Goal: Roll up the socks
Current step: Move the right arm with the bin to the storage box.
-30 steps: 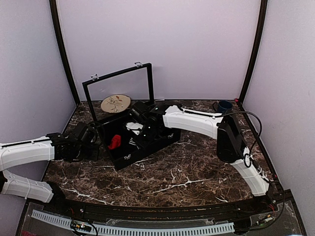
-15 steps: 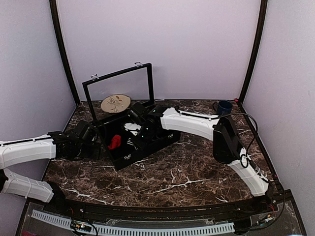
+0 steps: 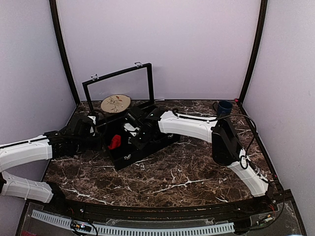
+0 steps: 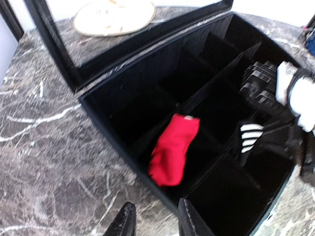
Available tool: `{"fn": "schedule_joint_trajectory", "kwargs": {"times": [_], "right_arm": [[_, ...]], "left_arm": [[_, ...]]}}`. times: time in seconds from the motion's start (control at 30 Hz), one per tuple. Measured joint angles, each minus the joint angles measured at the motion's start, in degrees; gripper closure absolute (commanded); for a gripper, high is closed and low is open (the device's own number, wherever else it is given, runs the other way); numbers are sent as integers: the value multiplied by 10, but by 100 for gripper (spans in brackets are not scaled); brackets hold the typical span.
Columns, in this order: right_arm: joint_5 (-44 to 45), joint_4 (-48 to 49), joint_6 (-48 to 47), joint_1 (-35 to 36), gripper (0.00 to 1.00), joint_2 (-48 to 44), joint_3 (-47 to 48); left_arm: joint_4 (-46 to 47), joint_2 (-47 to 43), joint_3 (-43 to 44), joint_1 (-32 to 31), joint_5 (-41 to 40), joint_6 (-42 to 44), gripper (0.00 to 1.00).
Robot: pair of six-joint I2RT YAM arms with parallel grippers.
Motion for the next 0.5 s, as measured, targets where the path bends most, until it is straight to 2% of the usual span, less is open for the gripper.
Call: {"fn": "schedule_joint_trajectory", "kwargs": {"times": [0.5], "right_arm": [[-24,67,-3,2,98,-32,-77]], "left_arm": [[76,96,-17,0,17,21,68]]}}
